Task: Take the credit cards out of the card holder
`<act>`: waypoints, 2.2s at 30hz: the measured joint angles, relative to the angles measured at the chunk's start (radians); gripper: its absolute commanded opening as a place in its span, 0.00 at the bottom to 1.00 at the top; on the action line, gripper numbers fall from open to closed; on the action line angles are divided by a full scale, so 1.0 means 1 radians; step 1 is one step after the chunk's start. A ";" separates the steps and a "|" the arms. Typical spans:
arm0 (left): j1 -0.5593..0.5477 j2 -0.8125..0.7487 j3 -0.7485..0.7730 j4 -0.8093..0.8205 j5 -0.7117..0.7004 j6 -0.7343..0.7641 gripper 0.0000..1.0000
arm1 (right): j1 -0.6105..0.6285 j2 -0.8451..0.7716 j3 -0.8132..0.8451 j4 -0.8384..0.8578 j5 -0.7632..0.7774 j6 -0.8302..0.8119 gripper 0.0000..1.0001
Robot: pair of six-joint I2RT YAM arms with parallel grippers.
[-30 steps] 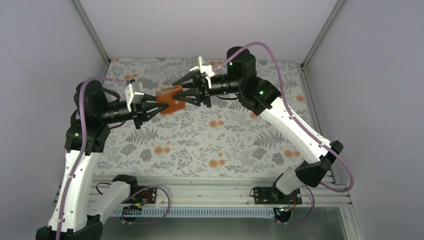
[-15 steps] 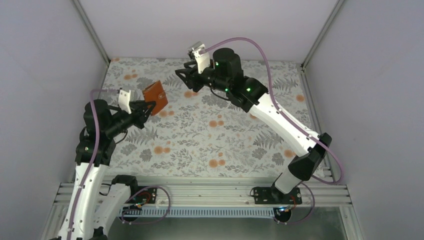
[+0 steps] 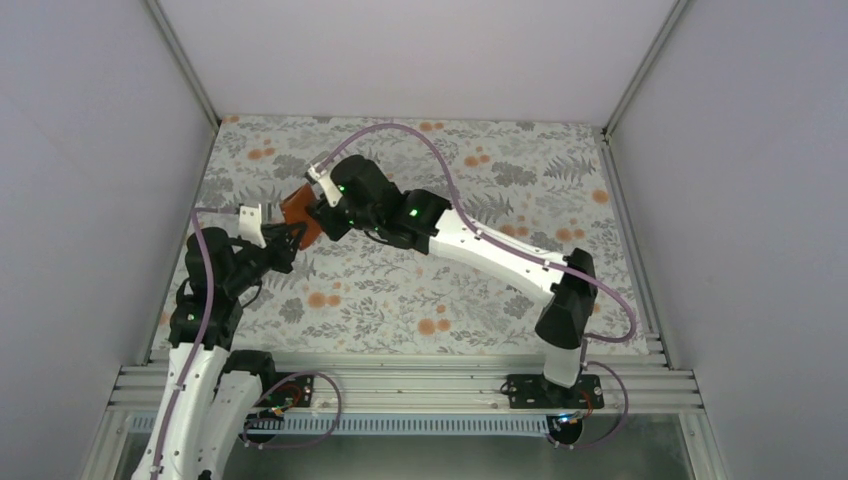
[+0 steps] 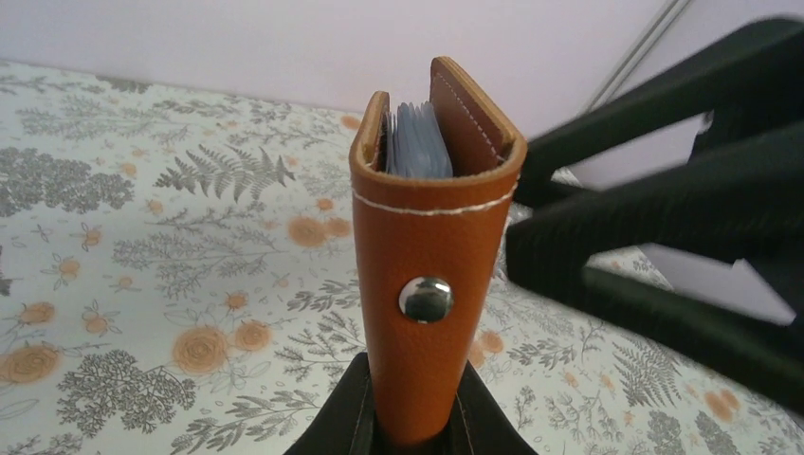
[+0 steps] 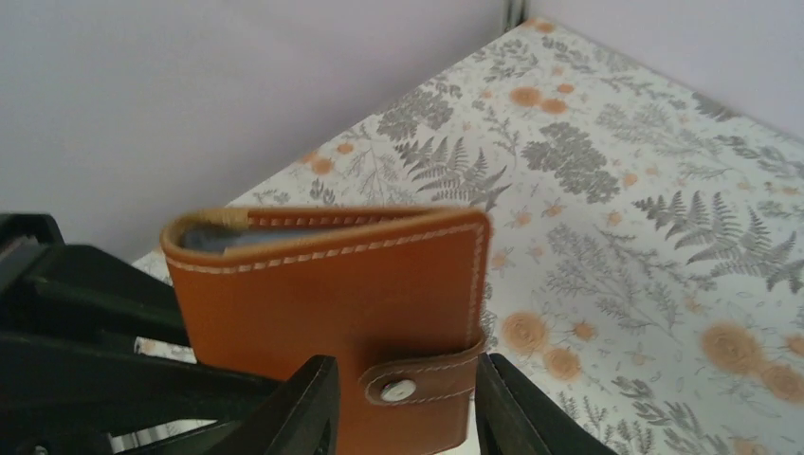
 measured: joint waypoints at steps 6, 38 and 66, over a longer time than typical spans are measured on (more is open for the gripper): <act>0.005 -0.024 -0.008 0.022 -0.010 -0.007 0.02 | 0.024 0.021 0.005 -0.012 -0.003 0.019 0.37; 0.011 -0.025 -0.009 0.023 -0.013 -0.014 0.02 | 0.031 0.063 0.067 -0.040 0.002 0.056 0.30; 0.015 0.021 -0.023 0.032 -0.016 -0.013 0.02 | 0.041 0.126 0.102 -0.093 0.111 0.071 0.04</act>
